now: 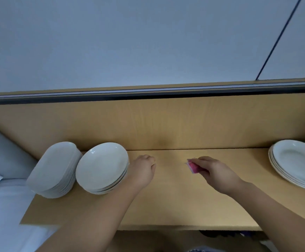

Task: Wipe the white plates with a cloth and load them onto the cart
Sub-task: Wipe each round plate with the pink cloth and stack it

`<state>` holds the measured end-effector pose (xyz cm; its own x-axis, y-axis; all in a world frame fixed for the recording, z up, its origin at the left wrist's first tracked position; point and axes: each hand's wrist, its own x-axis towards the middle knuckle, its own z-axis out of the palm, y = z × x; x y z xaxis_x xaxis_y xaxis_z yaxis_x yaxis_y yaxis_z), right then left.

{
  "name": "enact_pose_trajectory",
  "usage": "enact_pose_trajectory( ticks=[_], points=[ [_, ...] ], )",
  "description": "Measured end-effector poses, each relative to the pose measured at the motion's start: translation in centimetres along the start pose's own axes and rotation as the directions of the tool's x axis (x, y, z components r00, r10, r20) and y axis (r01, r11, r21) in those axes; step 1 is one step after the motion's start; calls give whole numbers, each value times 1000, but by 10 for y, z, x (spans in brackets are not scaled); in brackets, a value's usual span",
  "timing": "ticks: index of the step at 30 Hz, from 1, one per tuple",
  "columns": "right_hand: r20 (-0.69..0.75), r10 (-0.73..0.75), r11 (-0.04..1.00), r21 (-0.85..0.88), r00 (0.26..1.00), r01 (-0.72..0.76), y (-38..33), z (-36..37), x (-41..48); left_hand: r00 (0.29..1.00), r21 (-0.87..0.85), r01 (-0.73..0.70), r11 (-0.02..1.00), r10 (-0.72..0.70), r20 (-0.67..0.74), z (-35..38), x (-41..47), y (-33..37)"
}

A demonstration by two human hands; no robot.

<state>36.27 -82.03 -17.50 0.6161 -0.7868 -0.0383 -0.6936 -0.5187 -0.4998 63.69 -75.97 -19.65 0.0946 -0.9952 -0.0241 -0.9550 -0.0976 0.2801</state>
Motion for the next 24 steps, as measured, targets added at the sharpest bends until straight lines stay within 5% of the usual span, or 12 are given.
enact_pose_trajectory(
  ticks=[13, 24],
  points=[
    [-249, 397, 918, 93, 884, -386, 151, -94, -141, 932, 6, -346, 938, 343, 118, 53, 93, 229],
    [-274, 456, 890, 119, 847, -440, 261, -142, -187, 890, -69, -379, 923, 384, 247, 106, 152, 386]
  ],
)
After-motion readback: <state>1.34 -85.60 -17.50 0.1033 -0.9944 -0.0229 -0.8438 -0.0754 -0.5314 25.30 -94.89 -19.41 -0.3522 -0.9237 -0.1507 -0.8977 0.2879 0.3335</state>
